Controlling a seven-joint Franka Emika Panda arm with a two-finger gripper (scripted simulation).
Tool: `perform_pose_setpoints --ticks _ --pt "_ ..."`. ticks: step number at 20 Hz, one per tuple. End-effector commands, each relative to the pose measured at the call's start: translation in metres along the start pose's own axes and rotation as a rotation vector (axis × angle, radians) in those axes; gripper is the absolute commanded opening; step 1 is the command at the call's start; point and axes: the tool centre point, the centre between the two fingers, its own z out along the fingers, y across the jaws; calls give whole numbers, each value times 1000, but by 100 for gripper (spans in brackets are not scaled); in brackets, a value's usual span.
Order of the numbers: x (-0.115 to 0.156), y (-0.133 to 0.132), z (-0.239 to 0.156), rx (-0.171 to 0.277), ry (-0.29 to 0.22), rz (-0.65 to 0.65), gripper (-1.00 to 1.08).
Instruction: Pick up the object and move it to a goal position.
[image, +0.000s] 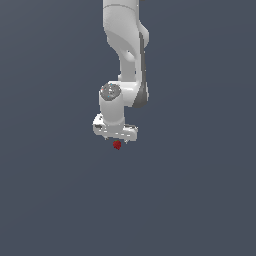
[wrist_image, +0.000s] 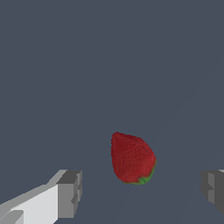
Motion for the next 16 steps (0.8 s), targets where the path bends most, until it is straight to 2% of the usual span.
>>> perform_pose_setpoints --ticks 1,7,12,13,16 --pt "-1 0 9 0 -1 0 100" --pt "-2 1 37 0 0 2 100" --pt "-1 0 44 0 0 2 100" --pt "-1 0 44 0 0 2 -100" --pt "-1 0 44 0 0 2 -100"
